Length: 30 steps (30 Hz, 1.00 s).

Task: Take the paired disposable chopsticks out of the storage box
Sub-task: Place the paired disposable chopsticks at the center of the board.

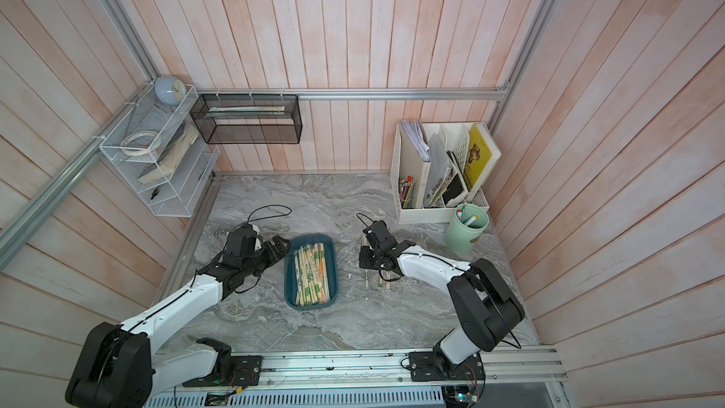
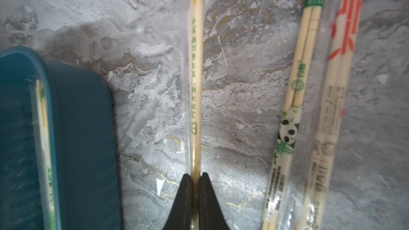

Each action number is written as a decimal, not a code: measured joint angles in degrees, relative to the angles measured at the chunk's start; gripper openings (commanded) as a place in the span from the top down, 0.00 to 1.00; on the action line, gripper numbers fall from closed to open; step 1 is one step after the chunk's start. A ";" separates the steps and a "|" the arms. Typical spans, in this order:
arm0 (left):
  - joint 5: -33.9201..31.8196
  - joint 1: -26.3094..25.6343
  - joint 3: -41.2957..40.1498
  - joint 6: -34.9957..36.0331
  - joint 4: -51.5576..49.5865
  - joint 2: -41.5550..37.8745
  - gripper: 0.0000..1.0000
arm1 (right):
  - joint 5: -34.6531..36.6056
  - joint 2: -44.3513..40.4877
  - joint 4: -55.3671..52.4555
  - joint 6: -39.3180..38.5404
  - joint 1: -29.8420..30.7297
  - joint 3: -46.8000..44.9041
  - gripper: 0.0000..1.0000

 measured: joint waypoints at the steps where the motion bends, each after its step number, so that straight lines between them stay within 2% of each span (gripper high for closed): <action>1: 0.00 -0.02 0.09 0.02 0.00 0.11 0.00 | 0.24 0.00 0.13 0.02 -0.31 -0.33 0.96; 18: 0.00 -0.07 0.13 0.00 0.00 0.13 0.00 | 3.02 3.54 1.11 -0.96 -3.26 -1.66 0.94; 24: 0.00 -0.07 0.13 0.02 0.00 0.13 0.00 | 3.85 3.82 1.25 -1.79 -3.34 -1.66 0.82; 30: 0.00 -0.07 0.13 0.02 0.00 0.13 0.00 | 4.72 3.82 1.05 -2.16 -3.34 -1.64 0.77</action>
